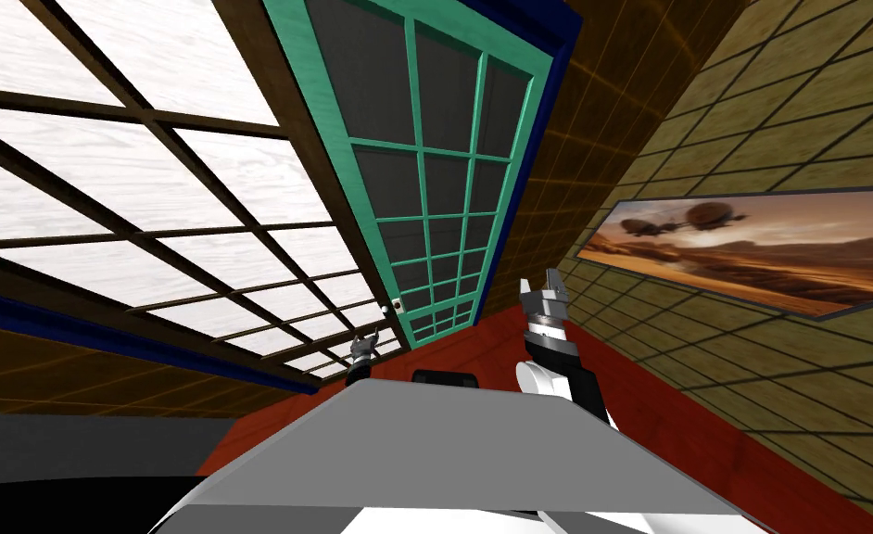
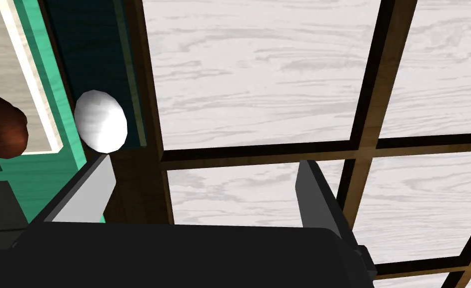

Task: Pull the door open

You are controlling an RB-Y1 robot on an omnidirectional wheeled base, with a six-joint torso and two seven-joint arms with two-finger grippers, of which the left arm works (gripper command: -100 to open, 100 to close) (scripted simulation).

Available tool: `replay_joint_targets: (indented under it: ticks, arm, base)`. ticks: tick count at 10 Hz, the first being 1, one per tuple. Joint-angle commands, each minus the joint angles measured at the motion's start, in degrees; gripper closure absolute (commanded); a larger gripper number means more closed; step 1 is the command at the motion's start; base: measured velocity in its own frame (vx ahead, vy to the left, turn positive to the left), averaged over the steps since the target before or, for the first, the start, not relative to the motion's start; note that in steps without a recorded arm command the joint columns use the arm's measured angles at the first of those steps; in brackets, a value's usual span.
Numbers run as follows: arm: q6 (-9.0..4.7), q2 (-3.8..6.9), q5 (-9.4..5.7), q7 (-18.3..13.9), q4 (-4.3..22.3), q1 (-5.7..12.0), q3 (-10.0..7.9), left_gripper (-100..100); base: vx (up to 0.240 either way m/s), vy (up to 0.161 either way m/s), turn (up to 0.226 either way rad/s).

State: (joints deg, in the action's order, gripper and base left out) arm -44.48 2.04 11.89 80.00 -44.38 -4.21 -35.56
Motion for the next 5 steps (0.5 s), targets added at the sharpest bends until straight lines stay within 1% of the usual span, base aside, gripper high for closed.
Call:
replay_joint_targets:
  ticks: [1,3,4,5]
  arm:
    - [-0.09,-0.13,0.18,-0.35,-0.42,1.00,0.66,-100]
    - [-0.23,-0.66,0.39,-0.30,-0.84,2.64,1.40,-100]
    - [-0.23,-0.66,0.39,-0.30,-0.34,2.64,1.40,-100]
    - [-0.23,-0.66,0.39,-0.30,-0.84,2.64,1.40,-100]
  base:
    - [0.164,0.049,-0.103]
    - [0.201,0.042,-0.108]
    - [0.126,0.042,-0.021]
    - [0.027,-0.006,0.034]
